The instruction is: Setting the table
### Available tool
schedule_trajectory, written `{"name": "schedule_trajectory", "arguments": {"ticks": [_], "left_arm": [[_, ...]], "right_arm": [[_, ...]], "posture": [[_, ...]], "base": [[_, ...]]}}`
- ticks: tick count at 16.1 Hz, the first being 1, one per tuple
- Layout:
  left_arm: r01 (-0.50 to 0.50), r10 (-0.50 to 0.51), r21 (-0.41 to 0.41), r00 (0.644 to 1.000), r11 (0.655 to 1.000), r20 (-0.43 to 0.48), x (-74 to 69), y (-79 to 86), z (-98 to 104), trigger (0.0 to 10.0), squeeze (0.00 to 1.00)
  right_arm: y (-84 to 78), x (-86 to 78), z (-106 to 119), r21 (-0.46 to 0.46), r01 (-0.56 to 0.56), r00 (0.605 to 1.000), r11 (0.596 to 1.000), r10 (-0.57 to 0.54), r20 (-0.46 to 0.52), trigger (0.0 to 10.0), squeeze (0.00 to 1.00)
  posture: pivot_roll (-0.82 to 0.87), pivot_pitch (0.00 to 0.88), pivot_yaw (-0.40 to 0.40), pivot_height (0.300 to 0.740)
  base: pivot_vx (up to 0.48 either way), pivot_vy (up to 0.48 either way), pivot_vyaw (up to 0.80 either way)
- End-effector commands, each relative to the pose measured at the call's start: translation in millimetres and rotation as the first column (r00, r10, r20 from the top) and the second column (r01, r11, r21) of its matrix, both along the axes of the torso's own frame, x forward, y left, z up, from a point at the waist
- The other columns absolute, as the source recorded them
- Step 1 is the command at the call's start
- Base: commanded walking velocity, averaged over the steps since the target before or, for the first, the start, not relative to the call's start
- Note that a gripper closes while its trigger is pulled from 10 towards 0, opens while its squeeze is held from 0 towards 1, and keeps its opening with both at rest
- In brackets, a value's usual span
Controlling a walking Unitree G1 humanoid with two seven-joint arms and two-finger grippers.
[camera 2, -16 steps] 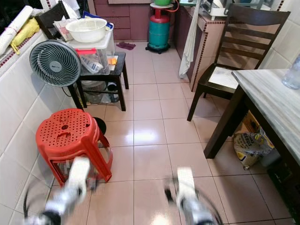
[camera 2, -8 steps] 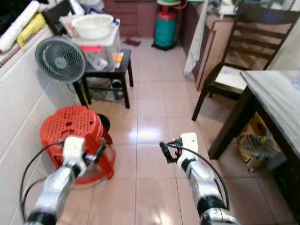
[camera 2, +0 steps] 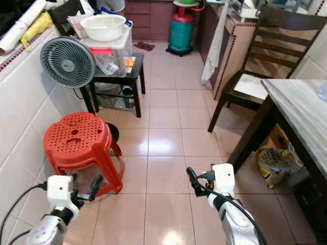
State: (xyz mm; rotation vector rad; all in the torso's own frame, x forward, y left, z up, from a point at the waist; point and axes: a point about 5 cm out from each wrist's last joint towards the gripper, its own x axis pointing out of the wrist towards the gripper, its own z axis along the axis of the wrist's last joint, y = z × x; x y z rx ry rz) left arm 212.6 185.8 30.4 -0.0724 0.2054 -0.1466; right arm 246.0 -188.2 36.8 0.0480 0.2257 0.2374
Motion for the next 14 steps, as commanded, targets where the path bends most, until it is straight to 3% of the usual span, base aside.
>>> {"name": "schedule_trajectory", "arguments": {"ticks": [1, 2, 5, 8, 11, 14], "left_arm": [[0.011, -0.011, 0.0, 1.0, 1.0, 0.025, 0.5, -2.0, 7.6, 10.0, 0.0], [0.005, -0.005, -0.012, 1.0, 1.0, 0.016, 1.1, -1.5, 8.8, 10.0, 0.0], [0.015, -0.015, -0.006, 1.0, 1.0, 0.014, 11.2, 0.2, 11.0, 10.0, 0.0], [0.003, -0.003, -0.061, 1.0, 0.998, -0.001, 18.0, 6.0, 2.2, 10.0, 0.0], [-0.002, 0.002, -0.066, 1.0, 0.998, 0.009, 27.5, 7.8, 6.4, 10.0, 0.0], [-0.066, 0.064, -0.065, 0.997, 0.996, -0.031, 39.7, 13.8, 6.5, 10.0, 0.0]], "right_arm": [[0.0, -0.2, 8.1, 0.0, 0.015, 1.0, 1.0, -0.015, 0.018, 10.0, 0.0], [1.8, -1.1, 8.1, 0.007, 0.025, 1.0, 1.0, -0.025, -0.007, 10.0, 0.0], [6.3, -1.1, 11.6, 0.021, 0.03, 0.999, 0.999, -0.03, -0.012, 10.0, 0.0], [7.9, -2.0, 13.2, 0.037, 0.058, 0.998, 0.998, -0.057, -0.027, 10.0, 0.0], [9.5, -2.4, 12.4, 0.039, 0.065, 0.997, 0.997, -0.064, -0.033, 10.0, 0.0], [10.4, -0.3, 14.9, 0.04, 0.068, 0.997, 0.997, -0.066, -0.032, 10.0, 0.0]], "posture": [[-0.14, 0.04, -0.006, 0.74], [-0.14, 0.041, 0.0, 0.74], [-0.15, 0.045, 0.014, 0.74], [-0.16, 0.045, 0.027, 0.74], [-0.16, 0.042, 0.029, 0.74], [-0.17, 0.042, 0.027, 0.74]], "base": [[0.0, 0.0, 0.0], [0.0, 0.0, 0.0], [0.0, 0.0, -0.77], [0.0, 0.0, -0.77], [0.0, 0.0, -0.77], [0.0, 0.0, -0.77]]}}
